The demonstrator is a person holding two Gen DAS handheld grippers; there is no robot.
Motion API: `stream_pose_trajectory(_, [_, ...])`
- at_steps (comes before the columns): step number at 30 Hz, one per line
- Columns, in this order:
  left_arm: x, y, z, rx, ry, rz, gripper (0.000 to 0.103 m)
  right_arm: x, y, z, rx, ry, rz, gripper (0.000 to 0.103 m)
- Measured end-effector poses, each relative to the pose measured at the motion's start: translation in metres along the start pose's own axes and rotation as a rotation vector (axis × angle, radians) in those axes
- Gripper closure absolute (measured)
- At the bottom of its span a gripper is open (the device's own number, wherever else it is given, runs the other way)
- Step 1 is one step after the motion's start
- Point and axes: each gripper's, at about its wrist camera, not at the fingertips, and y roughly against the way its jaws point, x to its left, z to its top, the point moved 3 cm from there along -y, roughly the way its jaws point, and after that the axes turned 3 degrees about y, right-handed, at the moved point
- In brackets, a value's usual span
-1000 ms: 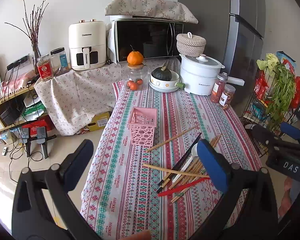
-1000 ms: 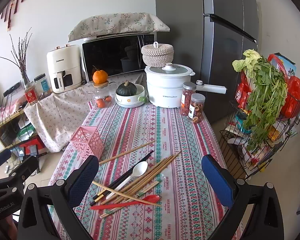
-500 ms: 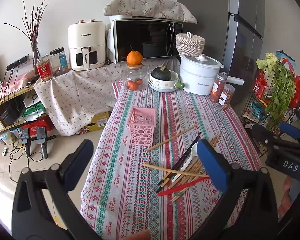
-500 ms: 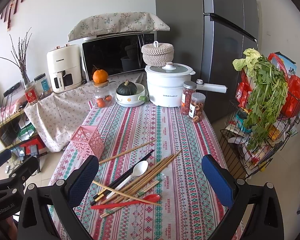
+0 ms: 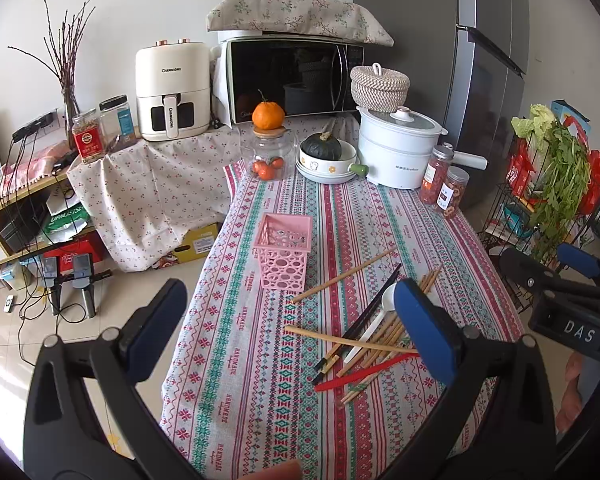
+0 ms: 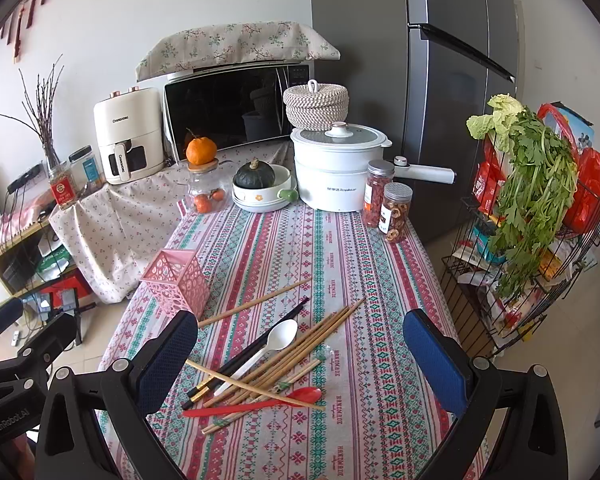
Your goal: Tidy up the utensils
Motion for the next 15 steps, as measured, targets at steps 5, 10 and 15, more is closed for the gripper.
stream_pose_trajectory(5, [0.0003, -0.0002, 0.0002, 0.0, 0.0, 0.0, 0.0, -0.0001, 0.0001, -0.0002, 0.0, 0.0, 0.0, 0.0])
stream_pose_trajectory(10, [-0.0009, 0.0002, -0.0005, 0.0, -0.002, 0.001, 0.0, -0.0005, 0.0002, -0.0005, 0.001, -0.002, 0.0, 0.0])
stream_pose_trajectory(15, [-0.0029, -0.0021, -0.0005, 0.004, -0.007, -0.005, 0.0, -0.0022, -0.0025, -0.0009, 0.007, -0.007, -0.004, 0.0])
